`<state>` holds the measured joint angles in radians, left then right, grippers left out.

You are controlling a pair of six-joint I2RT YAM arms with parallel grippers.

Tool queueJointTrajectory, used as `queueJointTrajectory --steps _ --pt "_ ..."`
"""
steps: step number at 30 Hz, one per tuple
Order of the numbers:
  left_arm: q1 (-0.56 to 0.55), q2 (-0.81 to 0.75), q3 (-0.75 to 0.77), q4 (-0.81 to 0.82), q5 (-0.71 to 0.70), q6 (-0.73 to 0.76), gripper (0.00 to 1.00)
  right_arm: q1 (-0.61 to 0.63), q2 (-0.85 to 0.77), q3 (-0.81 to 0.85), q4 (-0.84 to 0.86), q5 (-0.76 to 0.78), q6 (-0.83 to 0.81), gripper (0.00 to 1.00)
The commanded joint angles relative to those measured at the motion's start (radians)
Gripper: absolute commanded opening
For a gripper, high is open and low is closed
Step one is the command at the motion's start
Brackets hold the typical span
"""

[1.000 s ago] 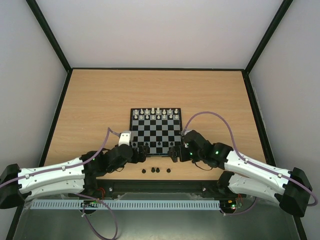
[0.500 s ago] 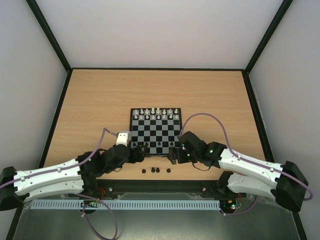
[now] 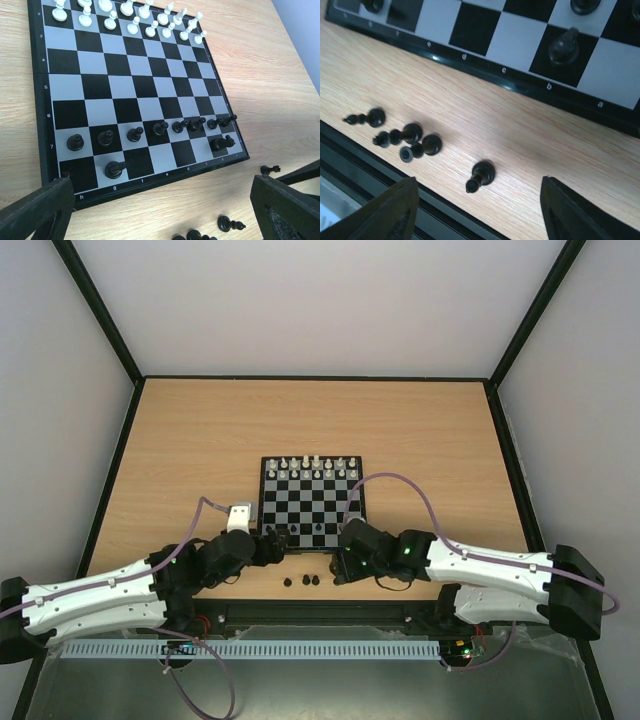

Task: Set up the chess pieces on the board
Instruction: Pick up the chess piece at the center of the board.

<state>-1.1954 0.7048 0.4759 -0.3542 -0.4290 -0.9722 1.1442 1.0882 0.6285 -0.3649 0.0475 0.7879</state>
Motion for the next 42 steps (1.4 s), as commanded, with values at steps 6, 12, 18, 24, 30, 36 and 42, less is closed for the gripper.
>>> queueJointTrajectory --steps 6,12,18,24,30,36,42 --pt "-0.006 -0.024 -0.001 -0.033 -0.026 0.018 0.99 0.112 0.096 0.026 -0.125 0.155 0.106 0.51" --pt "-0.006 -0.003 0.014 -0.038 -0.04 0.032 0.99 0.165 0.159 0.07 -0.116 0.161 0.105 0.51" --pt "-0.005 -0.006 0.007 -0.049 -0.039 0.04 0.99 0.181 0.207 0.095 -0.107 0.169 0.103 0.51" --pt "-0.006 -0.05 -0.017 -0.053 -0.031 0.025 0.99 0.183 0.273 0.109 -0.121 0.172 0.102 0.33" --pt "-0.006 -0.103 -0.034 -0.064 -0.026 0.011 0.99 0.192 0.294 0.121 -0.125 0.172 0.096 0.25" --pt "-0.005 -0.104 -0.044 -0.066 -0.021 0.004 0.99 0.195 0.294 0.115 -0.132 0.169 0.097 0.14" --pt "-0.006 -0.085 -0.045 -0.047 -0.012 0.006 0.99 0.196 0.291 0.127 -0.162 0.177 0.093 0.1"
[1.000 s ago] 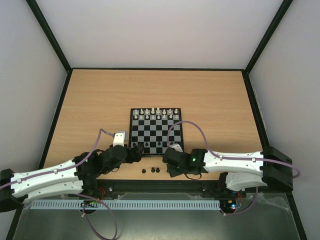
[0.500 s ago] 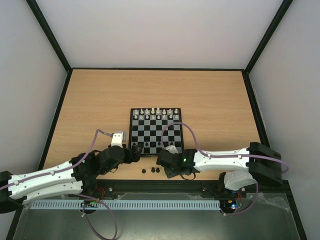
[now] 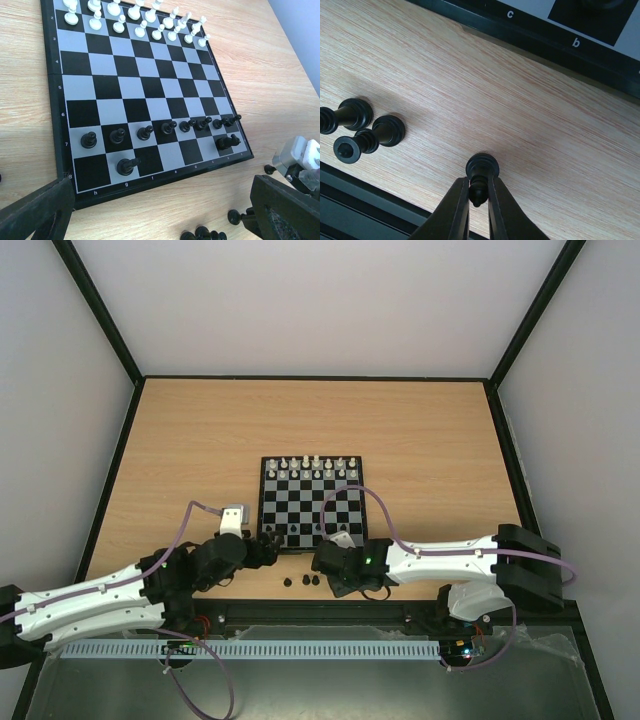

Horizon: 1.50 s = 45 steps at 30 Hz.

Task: Set up the chess pieces on the board
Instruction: Pick up the chess piece at the center of the board, then place the chess piece on the chessboard.

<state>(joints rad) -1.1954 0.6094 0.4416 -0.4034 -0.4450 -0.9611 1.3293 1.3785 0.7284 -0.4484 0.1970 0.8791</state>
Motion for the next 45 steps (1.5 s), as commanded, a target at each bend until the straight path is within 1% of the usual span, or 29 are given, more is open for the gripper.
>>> queueJointTrajectory --steps 1,7,11,17,23,27,36,45 --pt "-0.006 0.016 -0.008 0.006 0.007 -0.003 0.99 0.011 -0.004 0.032 -0.084 0.034 -0.001 0.1" --pt "-0.006 0.064 0.019 0.005 -0.004 0.007 0.99 0.004 0.008 0.109 -0.14 0.099 -0.034 0.1" --pt "-0.006 0.066 0.027 -0.001 -0.016 0.013 0.99 -0.026 0.038 0.172 -0.162 0.1 -0.089 0.1" --pt "-0.005 0.043 0.031 -0.019 -0.03 0.018 0.99 -0.131 0.075 0.225 -0.166 0.073 -0.19 0.1" --pt "-0.006 0.032 0.029 -0.026 -0.039 0.018 0.99 -0.21 0.127 0.288 -0.161 0.041 -0.276 0.11" --pt "-0.006 0.034 0.027 -0.022 -0.036 0.018 0.99 -0.254 0.152 0.297 -0.139 0.0 -0.31 0.11" --pt "-0.006 0.039 0.016 -0.002 -0.025 0.019 0.99 -0.31 0.189 0.304 -0.119 -0.054 -0.355 0.11" --pt "-0.006 0.027 0.019 -0.011 -0.017 0.019 0.99 -0.32 0.244 0.327 -0.104 -0.091 -0.384 0.11"
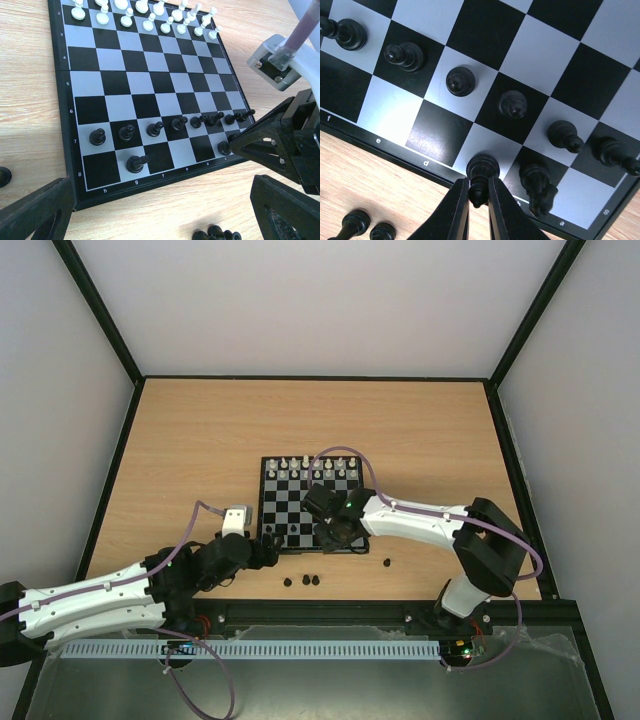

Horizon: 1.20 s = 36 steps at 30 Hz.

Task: Set up the chess pieces on the board
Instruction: Place the chess piece on the chessboard.

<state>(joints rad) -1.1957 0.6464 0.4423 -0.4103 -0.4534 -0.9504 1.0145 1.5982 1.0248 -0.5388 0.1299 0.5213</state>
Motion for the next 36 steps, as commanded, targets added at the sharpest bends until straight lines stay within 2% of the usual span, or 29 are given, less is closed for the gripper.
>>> queueJointTrajectory --steps 1,36 --pt "-0.006 -0.009 0.018 -0.004 -0.008 0.01 0.99 -0.008 0.029 0.032 -0.012 -0.025 -0.028 0.11" --pt "-0.005 -0.003 0.009 0.0 -0.016 0.003 0.99 -0.022 0.03 0.036 -0.048 0.017 -0.037 0.16"
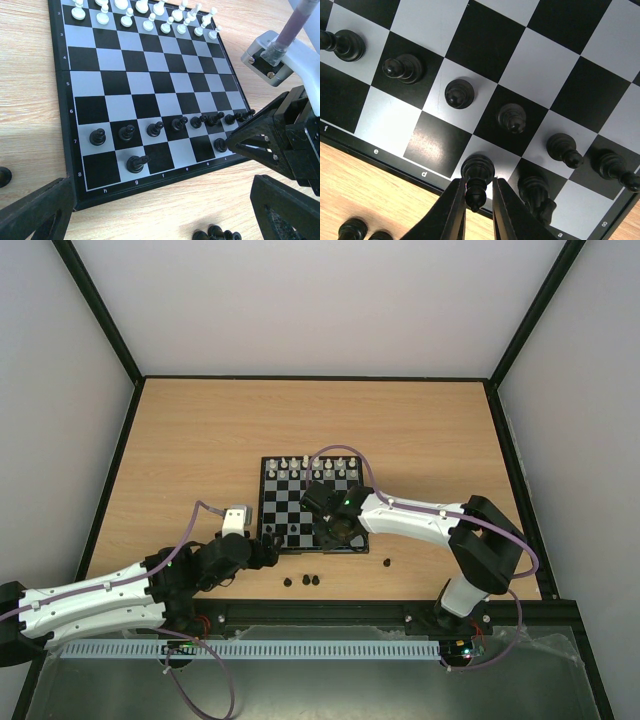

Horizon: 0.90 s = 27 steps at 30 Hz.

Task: Set up the chess pieces on the board
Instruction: Place the chess piece on the chessboard.

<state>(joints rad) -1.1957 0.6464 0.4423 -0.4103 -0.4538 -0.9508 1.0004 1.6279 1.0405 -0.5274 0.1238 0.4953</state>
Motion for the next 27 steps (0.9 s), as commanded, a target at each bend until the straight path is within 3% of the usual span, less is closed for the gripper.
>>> queueJointTrajectory --steps 1,27 --pt "-0.005 -0.003 0.008 0.001 -0.015 0.003 0.99 -0.008 -0.001 0.02 -0.06 0.023 -0.011 0.16" --pt "-0.005 0.0 0.005 0.007 -0.016 -0.004 0.99 -0.008 -0.03 -0.005 -0.063 0.015 -0.007 0.17"
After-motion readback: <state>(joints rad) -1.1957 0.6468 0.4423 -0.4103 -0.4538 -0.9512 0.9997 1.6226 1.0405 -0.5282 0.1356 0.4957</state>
